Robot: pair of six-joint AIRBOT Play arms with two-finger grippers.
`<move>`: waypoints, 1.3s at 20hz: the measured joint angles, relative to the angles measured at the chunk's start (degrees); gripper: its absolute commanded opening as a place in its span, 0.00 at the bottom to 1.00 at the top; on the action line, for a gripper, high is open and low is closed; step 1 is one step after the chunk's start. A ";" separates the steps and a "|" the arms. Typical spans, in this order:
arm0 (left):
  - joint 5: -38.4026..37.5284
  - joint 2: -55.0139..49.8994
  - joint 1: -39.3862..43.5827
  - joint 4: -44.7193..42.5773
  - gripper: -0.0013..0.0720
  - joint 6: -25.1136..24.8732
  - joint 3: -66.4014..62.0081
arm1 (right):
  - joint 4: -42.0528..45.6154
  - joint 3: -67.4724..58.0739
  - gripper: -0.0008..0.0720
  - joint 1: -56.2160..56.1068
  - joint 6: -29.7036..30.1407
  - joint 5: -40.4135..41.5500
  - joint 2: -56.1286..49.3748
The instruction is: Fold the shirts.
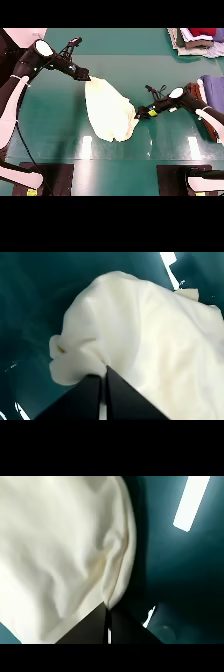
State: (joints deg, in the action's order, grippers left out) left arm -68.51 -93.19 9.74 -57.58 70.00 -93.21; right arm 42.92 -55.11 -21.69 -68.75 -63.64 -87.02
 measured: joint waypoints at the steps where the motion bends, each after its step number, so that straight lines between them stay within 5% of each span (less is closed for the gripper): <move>1: 0.09 1.25 -0.04 -0.83 0.05 0.37 -0.02 | 0.66 -1.84 0.03 0.00 0.02 -0.90 0.17; 17: 7.28 47.78 -0.20 -2.84 0.05 1.64 -2.14 | 10.23 -50.03 0.03 12.26 -8.26 -15.69 24.11; 26: -3.65 42.03 -0.20 -1.11 0.05 1.66 7.13 | 20.92 -52.15 0.03 10.82 -14.25 -27.28 18.14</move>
State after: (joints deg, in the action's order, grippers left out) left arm -72.16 -51.16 9.54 -58.70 71.66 -86.08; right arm 63.83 -107.26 -10.87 -83.00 -90.91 -68.88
